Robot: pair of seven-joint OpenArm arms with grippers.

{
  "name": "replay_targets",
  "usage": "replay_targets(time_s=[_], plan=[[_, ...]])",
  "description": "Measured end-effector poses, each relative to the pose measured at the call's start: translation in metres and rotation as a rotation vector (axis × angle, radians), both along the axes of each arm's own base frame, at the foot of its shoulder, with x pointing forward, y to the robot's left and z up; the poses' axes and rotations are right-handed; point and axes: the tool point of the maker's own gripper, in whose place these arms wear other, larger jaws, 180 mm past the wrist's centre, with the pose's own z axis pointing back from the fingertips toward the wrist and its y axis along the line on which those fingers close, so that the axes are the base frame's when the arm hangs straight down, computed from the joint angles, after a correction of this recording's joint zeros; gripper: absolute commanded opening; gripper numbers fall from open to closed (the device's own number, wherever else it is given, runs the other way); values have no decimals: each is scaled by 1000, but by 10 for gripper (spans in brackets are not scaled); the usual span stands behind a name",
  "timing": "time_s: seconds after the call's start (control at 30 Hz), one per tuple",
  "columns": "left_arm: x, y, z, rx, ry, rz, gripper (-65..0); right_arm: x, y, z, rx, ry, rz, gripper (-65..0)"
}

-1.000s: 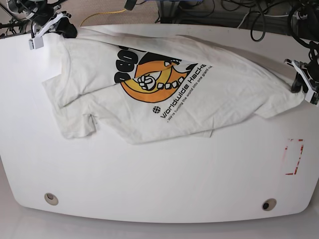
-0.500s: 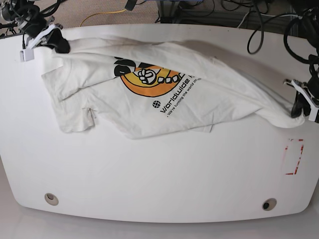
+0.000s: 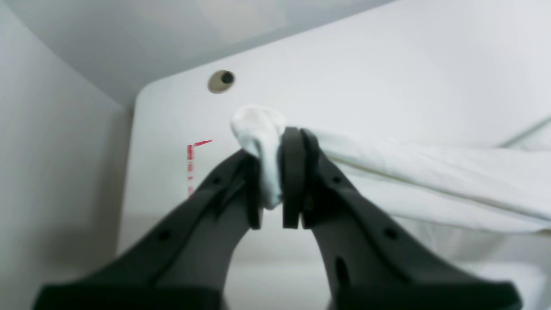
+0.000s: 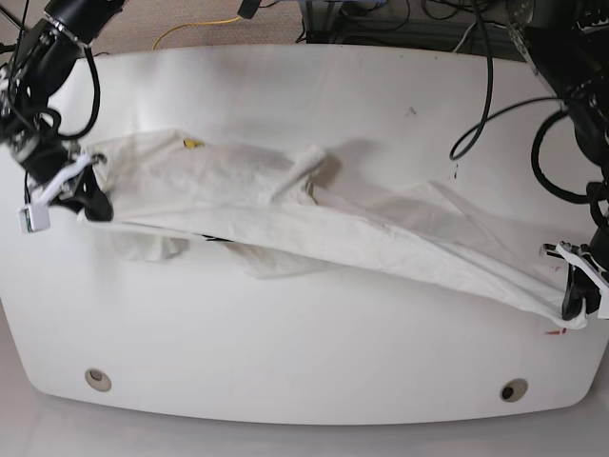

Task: Fold the T-shirt properly
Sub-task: 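Swing the held shirt up and lay it back onto the table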

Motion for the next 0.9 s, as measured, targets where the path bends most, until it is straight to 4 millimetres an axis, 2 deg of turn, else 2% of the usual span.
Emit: replay_targets(time_s=[0.07, 0.17, 0.27, 0.33, 0.4, 0.47, 0.6, 0.73, 0.87, 0.9], plan=[[7, -2, 8, 15, -8, -1, -601, 19, 2, 8, -21, -20, 21, -650], [10, -2, 28, 4, -67, -11, -601, 35, -2, 25, -10, -67, 34, -650], [17, 12, 50, 16, -90, 42, -601, 58, -20, 32, -43, -38, 28, -650], [25, 16, 71, 27, -129, 61, -601, 77, -19, 39, -51, -28, 54, -650], [30, 15, 96, 37, -193, 61, -601, 97, -13, 66, -21, -107, 83, -650], [32, 20, 114, 51, -232, 86, -601, 110, -16, 91, -16, -164, 96, -650], [34, 32, 147, 68, -287, 142, -600, 135, -28, 119, -65, -157, 105, -650], [42, 28, 194, 88, -374, 124, -600, 161, -22, 163, -79, -212, 142, -650], [42, 44, 230, 93, -425, 154, -600, 179, -12, 213, -148, -260, 185, -650], [38, 49, 243, 94, -448, 169, -600, 182, -10, 237, -167, -299, 196, -650]])
